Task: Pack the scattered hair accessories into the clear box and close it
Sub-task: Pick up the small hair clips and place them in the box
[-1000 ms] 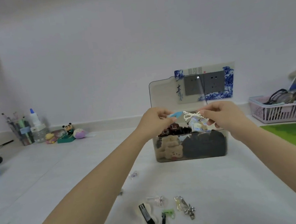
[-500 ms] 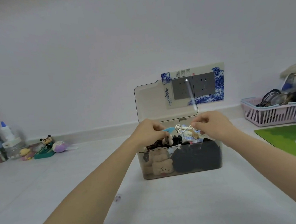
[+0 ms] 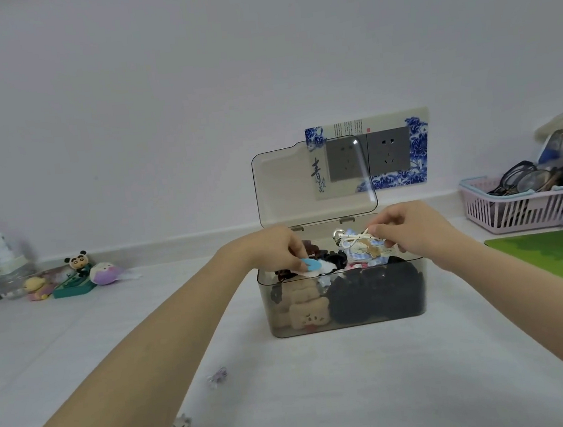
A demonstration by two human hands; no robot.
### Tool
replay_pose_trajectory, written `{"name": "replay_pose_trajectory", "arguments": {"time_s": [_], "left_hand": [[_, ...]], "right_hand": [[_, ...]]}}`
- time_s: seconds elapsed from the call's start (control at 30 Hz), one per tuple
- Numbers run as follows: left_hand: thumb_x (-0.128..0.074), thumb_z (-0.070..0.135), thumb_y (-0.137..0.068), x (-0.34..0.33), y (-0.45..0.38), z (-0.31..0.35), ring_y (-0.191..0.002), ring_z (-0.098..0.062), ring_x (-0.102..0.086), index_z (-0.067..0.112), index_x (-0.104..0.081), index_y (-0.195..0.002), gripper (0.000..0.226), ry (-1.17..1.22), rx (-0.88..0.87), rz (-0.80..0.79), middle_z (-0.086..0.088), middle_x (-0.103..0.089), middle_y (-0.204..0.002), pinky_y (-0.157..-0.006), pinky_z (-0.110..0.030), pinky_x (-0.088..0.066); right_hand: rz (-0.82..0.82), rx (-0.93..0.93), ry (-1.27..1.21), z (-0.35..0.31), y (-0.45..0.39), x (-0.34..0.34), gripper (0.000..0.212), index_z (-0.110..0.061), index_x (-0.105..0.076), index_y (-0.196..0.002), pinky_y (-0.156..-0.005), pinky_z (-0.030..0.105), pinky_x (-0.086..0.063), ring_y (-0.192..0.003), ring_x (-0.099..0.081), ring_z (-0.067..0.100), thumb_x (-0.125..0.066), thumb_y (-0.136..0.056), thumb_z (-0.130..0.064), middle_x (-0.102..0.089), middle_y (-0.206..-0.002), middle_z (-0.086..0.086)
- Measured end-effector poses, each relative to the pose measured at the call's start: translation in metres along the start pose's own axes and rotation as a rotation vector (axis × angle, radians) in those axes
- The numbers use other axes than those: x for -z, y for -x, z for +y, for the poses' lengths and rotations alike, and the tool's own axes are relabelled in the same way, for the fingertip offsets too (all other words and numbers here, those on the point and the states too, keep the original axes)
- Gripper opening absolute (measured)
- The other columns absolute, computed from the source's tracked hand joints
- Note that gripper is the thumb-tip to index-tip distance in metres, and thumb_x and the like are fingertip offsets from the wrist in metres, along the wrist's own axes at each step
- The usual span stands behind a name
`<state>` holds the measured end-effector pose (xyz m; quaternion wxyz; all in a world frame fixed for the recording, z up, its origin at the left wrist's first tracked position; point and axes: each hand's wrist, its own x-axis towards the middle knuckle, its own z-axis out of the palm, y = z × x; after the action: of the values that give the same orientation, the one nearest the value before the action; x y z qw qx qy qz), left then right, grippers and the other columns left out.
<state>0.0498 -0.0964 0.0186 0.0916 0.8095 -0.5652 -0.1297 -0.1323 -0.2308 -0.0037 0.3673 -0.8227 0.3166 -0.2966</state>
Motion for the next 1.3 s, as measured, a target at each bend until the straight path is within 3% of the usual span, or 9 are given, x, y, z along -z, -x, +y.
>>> {"name": "replay_pose_trajectory", "arguments": {"time_s": [0.23, 0.47, 0.6, 0.77, 0.9, 1.07, 1.13, 1.2, 1.3], "left_hand": [[-0.067, 0.017, -0.086, 0.002, -0.004, 0.012, -0.067, -0.01, -0.05, 0.008, -0.072, -0.098, 0.016, 0.203, 0.004, 0.173, 0.005, -0.059, -0.073, -0.06, -0.019, -0.039], [-0.075, 0.012, -0.08, -0.016, -0.016, 0.037, -0.054, -0.008, -0.055, 0.012, -0.07, -0.078, 0.005, 0.316, 0.081, 0.1, 0.003, -0.062, -0.063, -0.051, -0.016, -0.046], [-0.072, 0.02, -0.081, -0.02, -0.018, 0.044, -0.057, 0.0, -0.047, 0.014, -0.075, -0.098, 0.018, 0.155, 0.084, 0.121, 0.011, -0.06, -0.069, -0.048, -0.014, -0.031], [-0.072, 0.017, -0.08, -0.025, -0.021, 0.044, -0.074, -0.007, -0.054, 0.015, -0.076, -0.097, 0.018, 0.098, 0.044, 0.097, 0.002, -0.072, -0.092, -0.057, -0.017, -0.037], [-0.075, 0.016, -0.077, -0.026, -0.024, 0.039, -0.068, -0.003, -0.054, 0.013, -0.077, -0.089, 0.013, 0.167, 0.047, 0.145, 0.007, -0.066, -0.075, -0.055, -0.016, -0.037], [-0.074, 0.016, -0.079, -0.023, -0.03, 0.041, -0.063, 0.0, -0.05, 0.01, -0.074, -0.093, 0.015, 0.228, 0.007, 0.236, 0.012, -0.058, -0.066, -0.047, -0.006, -0.036], [-0.076, 0.016, -0.078, -0.025, -0.033, 0.044, -0.07, -0.006, -0.057, 0.011, -0.076, -0.09, 0.014, 0.26, -0.021, 0.226, 0.01, -0.063, -0.069, -0.061, -0.009, -0.045], [-0.077, 0.014, -0.076, -0.029, -0.036, 0.046, -0.087, -0.015, -0.065, 0.011, -0.077, -0.085, 0.01, 0.292, -0.031, 0.227, 0.001, -0.072, -0.081, -0.082, -0.03, -0.053], [-0.074, 0.015, -0.078, -0.032, -0.039, 0.048, -0.088, -0.016, -0.065, 0.012, -0.077, -0.084, 0.007, 0.311, -0.023, 0.269, -0.003, -0.074, -0.09, -0.086, -0.035, -0.053]], "right_hand": [[-0.014, 0.046, 0.142, 0.0, -0.005, 0.001, 0.01, -0.019, -0.07, -0.09, -0.053, 0.019, -0.036, -0.063, -0.054, 0.009, -0.062, -0.088, -0.023, -0.063, -0.073, -0.001], [-0.134, 0.054, 0.443, -0.005, -0.013, -0.002, 0.012, -0.014, -0.072, -0.088, -0.061, 0.02, -0.041, -0.071, -0.053, 0.007, -0.063, -0.086, -0.021, -0.061, -0.075, -0.008], [-0.095, 0.021, 0.563, -0.004, -0.018, -0.003, 0.013, -0.019, -0.071, -0.089, -0.082, 0.031, -0.051, -0.089, -0.062, 0.017, -0.06, -0.087, -0.025, -0.066, -0.085, -0.005], [-0.043, 0.027, 0.531, -0.002, -0.021, -0.001, 0.013, -0.02, -0.073, -0.087, -0.08, 0.03, -0.051, -0.087, -0.063, 0.016, -0.061, -0.087, -0.025, -0.062, -0.076, -0.009], [-0.141, 0.023, 0.513, 0.0, -0.023, -0.004, 0.014, -0.018, -0.075, -0.088, -0.086, 0.03, -0.044, -0.082, -0.056, 0.012, -0.064, -0.085, -0.027, -0.058, -0.068, -0.014], [-0.15, 0.105, 0.822, 0.0, -0.022, -0.009, 0.018, -0.028, -0.073, -0.097, -0.094, 0.033, -0.028, -0.099, -0.058, 0.014, -0.06, -0.087, -0.034, -0.068, -0.094, -0.012], [-0.157, 0.142, 0.885, -0.002, -0.022, -0.009, 0.02, -0.028, -0.073, -0.102, -0.096, 0.032, -0.031, -0.105, -0.058, 0.016, -0.06, -0.087, -0.031, -0.069, -0.108, -0.009], [-0.135, 0.148, 0.869, -0.004, -0.022, -0.008, 0.025, -0.023, -0.069, -0.11, -0.093, 0.03, -0.038, -0.108, -0.057, 0.019, -0.061, -0.087, -0.029, -0.066, -0.116, -0.003], [-0.078, 0.13, 0.7, -0.002, -0.022, -0.004, 0.028, -0.015, -0.059, -0.108, -0.078, 0.027, -0.043, -0.098, -0.057, 0.021, -0.066, -0.084, -0.026, -0.061, -0.108, 0.002]]}}
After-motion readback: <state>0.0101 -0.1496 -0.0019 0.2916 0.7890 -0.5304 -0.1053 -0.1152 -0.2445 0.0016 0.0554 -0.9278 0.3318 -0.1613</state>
